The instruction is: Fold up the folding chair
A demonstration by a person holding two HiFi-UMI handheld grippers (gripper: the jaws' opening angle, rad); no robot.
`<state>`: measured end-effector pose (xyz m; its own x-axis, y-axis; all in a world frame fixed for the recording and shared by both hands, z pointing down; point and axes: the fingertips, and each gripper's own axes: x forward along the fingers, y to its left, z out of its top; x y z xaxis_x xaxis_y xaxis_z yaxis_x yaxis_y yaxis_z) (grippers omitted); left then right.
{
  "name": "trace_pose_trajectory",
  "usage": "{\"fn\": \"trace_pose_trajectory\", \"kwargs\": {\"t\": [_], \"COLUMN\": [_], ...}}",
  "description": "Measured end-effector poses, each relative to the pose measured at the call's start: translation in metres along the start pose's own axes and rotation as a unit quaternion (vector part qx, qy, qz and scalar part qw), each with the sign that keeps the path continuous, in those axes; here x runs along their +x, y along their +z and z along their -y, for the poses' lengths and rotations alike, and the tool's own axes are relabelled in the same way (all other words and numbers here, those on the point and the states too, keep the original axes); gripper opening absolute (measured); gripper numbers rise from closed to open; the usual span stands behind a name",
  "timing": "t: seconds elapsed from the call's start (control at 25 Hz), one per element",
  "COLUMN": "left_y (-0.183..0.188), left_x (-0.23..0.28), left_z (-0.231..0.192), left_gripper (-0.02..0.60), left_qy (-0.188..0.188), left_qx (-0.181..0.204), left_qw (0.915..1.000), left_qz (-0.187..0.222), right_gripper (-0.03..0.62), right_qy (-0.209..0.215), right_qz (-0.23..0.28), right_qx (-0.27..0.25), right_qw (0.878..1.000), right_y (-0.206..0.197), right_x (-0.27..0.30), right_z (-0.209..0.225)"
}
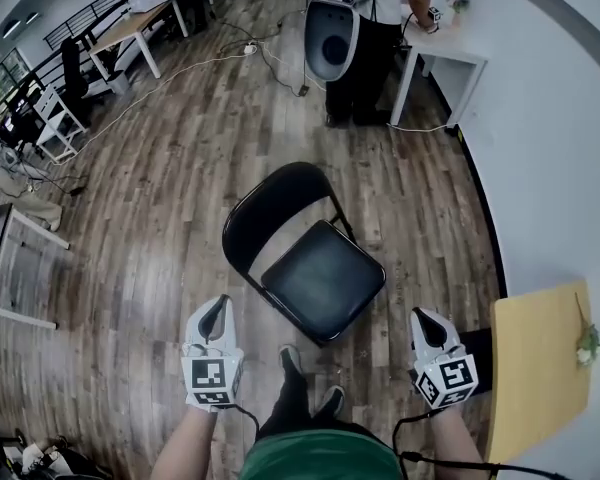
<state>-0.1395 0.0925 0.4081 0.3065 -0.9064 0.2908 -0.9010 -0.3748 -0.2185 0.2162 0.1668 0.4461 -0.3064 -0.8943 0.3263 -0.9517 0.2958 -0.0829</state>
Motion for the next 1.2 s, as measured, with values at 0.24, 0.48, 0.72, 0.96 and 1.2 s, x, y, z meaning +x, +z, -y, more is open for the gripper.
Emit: {"fn": "trace_pose_trajectory", "kwargs": {"t": [0.24, 0.48, 0.72, 0.96, 1.2], "left_y": [-0.017, -0.048, -0.102, -0.139, -0.161], "left_x": [0.067, 0.127, 0.181, 0.236, 0.274], "left_z": [-0.048, -0.084, -0.102, -0.115, -0.104], "left_gripper": [0.015, 0.021, 0.184, 0.202, 0.294], "left_qy": [-0.008, -0.03, -0.067, -0.073, -0.078], "left_qx": [-0.015, -0.027, -0.071, -0.087, -0.128], "left_qw": [0.9996, 0.998, 0.9894, 0.9831, 0.9762], "left_qz": [-0.021, -0.049, -0.108, -0.144, -0.157], "right_gripper": [0.003, 0.003, 0.079, 0.105, 0.204], "right_qy": [-0.043, -0.08, -0.095, -0.085, -0.065], "right_qz": [-0.025, -0.059, -0.083, -0.087, -0.111], "right_qx": [0.097, 0.177, 0.248, 0.329, 0.409], "right_qw": [0.994, 0.979, 0.961, 0.936, 0.904], "right_y": [-0.033, -0.079, -0.127, -0.183, -0.269], "right_x": [0.04, 0.083, 0.114, 0.143, 0.182], "right_z": [0.027, 0.045, 0.067, 0.097, 0.128]}}
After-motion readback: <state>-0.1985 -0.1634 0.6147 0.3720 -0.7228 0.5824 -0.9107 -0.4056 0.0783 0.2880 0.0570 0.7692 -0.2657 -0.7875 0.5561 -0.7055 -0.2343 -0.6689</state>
